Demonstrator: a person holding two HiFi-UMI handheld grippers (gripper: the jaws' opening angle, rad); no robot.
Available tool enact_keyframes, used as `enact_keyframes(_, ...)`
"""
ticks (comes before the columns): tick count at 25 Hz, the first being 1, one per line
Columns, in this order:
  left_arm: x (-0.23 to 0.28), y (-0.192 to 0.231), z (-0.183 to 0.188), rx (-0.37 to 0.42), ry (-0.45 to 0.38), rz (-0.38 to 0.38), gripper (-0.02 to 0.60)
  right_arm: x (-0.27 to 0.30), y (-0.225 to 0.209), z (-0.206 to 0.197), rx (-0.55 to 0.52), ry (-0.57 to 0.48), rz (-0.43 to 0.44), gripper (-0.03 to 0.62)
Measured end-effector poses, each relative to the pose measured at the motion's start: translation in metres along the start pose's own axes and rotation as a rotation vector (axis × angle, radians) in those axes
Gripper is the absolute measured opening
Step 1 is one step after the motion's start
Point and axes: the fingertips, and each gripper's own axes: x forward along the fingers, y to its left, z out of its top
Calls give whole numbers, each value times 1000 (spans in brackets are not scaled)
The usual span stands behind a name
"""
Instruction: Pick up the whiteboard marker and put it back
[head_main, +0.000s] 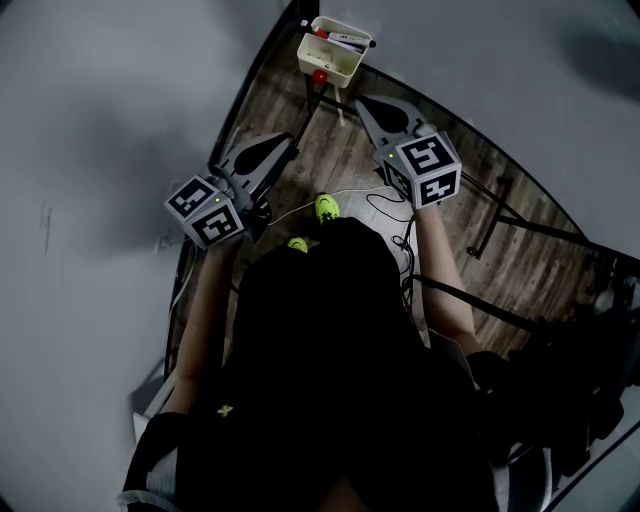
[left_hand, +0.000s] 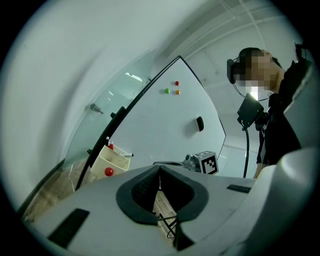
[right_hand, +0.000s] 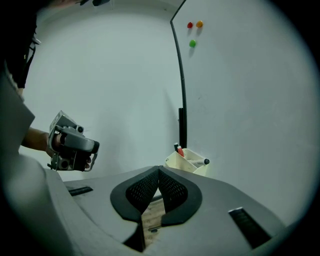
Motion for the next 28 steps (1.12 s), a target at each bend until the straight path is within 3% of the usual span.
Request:
enact_keyframes(15, -62, -47, -8, 29, -25, -78, 9, -49, 92, 7, 15, -41, -29, -3)
enact_keyframes(24, -117, -76, -29, 64, -22, -111, 9, -78, 161, -10, 6, -42, -59, -3)
enact_keyframes(28, -137, -95, -43, 42, -14, -128, 8, -93, 192, -23, 13, -34, -65, -5)
